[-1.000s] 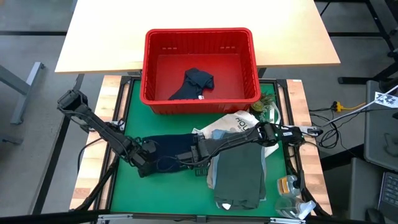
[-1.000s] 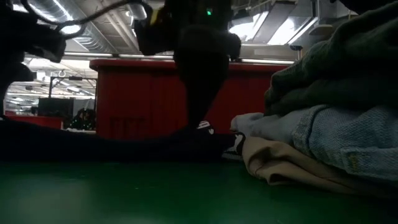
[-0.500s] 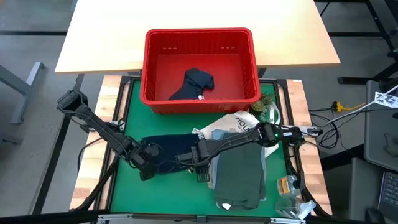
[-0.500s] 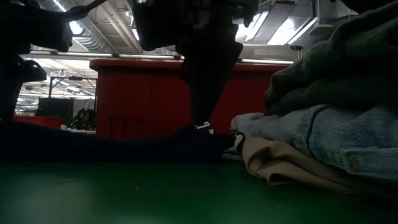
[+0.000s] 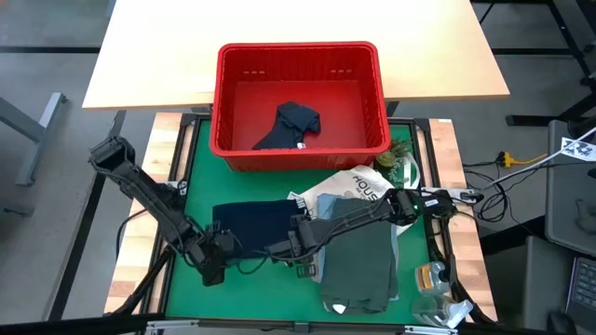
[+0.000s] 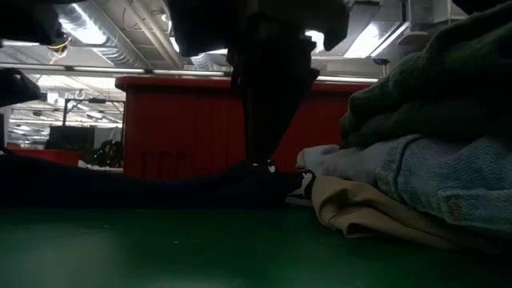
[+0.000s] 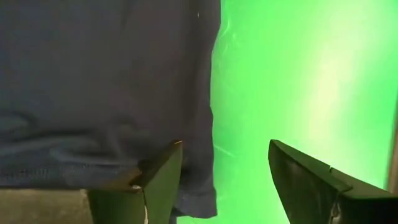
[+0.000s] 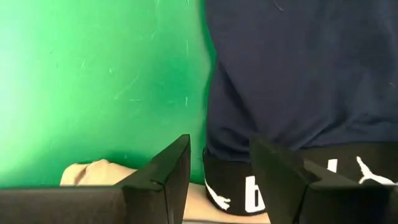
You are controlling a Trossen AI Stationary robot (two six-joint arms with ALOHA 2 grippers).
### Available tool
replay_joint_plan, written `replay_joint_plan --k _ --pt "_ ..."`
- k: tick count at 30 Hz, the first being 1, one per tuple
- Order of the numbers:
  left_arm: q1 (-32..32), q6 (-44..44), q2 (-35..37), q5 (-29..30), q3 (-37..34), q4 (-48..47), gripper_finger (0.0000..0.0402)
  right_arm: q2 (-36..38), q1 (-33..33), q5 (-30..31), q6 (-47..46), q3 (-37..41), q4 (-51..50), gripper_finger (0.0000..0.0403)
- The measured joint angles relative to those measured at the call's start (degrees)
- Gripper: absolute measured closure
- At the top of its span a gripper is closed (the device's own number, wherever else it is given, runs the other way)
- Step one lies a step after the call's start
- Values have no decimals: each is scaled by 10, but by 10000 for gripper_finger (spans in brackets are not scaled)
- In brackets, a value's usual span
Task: Fold Laundry from Bin
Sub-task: Stack the dark blue boxer on top of the green polo shirt
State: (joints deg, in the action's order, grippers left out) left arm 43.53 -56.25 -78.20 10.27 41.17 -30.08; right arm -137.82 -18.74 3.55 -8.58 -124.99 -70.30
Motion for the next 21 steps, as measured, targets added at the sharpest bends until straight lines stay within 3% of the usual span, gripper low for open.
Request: replay_joint_plan --k 14,21 --pt "23 0 -110 100 1 -2 174 -4 0 20 1 77 70 238" --pt "11 -2 -126 99 3 -2 192 -1 0 35 1 95 81 242"
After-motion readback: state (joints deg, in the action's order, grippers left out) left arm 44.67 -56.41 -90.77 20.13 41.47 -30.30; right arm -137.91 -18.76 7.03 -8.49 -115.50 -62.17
